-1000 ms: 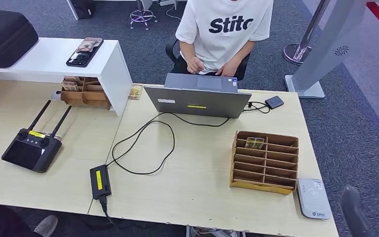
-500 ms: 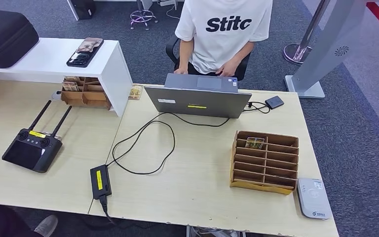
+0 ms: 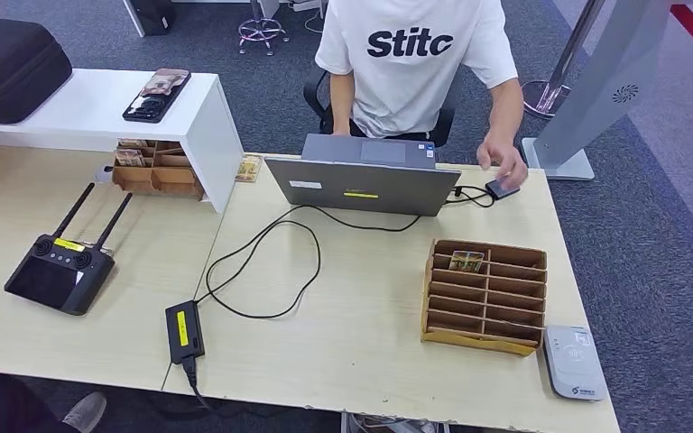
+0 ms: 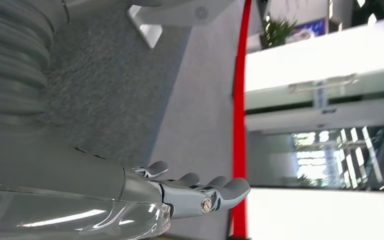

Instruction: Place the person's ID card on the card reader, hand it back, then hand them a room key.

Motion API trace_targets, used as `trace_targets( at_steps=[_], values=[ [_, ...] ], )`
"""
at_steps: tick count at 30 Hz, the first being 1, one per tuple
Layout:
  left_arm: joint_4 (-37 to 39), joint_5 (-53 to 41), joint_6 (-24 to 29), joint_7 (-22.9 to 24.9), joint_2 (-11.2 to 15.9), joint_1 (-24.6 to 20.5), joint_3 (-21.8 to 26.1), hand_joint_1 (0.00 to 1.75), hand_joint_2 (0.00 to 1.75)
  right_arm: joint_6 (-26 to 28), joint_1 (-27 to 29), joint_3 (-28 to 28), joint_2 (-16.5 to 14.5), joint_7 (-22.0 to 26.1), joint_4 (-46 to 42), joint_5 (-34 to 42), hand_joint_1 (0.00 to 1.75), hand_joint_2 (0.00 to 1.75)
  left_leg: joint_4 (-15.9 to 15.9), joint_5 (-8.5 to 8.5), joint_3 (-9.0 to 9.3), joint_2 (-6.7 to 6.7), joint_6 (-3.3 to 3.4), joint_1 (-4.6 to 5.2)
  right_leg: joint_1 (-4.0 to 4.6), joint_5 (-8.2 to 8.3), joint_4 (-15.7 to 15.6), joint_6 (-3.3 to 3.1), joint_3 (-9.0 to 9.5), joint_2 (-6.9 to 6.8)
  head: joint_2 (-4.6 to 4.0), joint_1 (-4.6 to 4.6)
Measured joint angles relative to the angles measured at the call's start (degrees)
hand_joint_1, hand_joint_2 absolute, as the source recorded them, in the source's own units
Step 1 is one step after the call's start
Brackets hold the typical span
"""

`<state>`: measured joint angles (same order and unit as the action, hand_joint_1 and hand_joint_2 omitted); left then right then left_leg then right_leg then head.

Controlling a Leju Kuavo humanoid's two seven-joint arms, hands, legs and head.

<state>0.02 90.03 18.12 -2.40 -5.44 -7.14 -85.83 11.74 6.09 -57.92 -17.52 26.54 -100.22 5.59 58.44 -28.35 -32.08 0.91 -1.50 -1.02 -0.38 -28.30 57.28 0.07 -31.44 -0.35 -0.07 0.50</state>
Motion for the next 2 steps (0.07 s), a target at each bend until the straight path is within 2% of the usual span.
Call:
trace_targets(
  at_steps=[2],
  values=[
    [0.0, 0.0, 0.0, 0.0, 0.0, 0.0, 0.0, 0.00, 1.75, -0.2, -0.3, -0.6, 0.0, 0.2, 0.9, 0.1, 0.00, 1.75, 0.0, 0.00, 0.00, 0.00, 0.00, 0.01, 0.00, 0.00, 0.0, 0.00, 0.00, 0.00, 0.00, 0.00]
  ],
)
